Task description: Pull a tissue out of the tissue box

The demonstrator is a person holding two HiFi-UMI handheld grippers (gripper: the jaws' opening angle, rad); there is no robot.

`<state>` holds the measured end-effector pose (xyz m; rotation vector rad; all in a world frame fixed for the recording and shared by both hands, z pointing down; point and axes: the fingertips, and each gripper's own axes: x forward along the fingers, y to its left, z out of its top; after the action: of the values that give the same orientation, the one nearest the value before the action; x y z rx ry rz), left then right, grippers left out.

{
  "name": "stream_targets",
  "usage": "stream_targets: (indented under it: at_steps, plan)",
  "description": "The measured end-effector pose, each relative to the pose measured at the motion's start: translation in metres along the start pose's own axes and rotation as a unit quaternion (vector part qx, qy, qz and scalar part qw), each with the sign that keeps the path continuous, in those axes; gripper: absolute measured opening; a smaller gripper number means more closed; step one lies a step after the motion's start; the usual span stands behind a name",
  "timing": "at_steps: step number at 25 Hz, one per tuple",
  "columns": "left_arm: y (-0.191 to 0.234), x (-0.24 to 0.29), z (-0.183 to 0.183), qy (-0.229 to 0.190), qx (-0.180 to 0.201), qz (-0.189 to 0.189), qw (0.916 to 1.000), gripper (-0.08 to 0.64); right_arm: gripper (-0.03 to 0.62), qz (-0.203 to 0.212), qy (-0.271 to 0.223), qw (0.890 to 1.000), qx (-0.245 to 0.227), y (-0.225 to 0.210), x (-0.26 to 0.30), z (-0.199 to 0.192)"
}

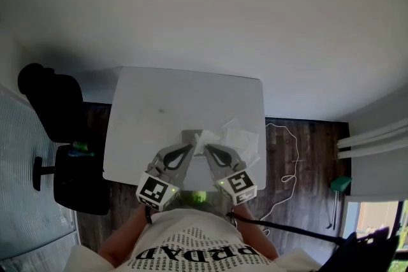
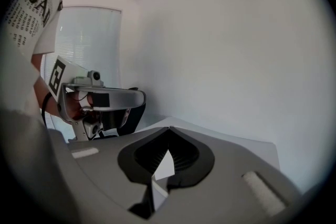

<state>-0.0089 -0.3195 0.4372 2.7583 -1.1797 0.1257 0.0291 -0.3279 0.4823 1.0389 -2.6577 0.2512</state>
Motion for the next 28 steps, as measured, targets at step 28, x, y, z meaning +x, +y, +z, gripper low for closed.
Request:
stream_targets:
  at_steps: [28]
  plan:
    - [-0.011,-0.021,0.025,-0.025,0.021,0.009,0.9994,0.007,0.009,-0.014,-0.063,0.998,-0.027,0.016,-0.042,0.066]
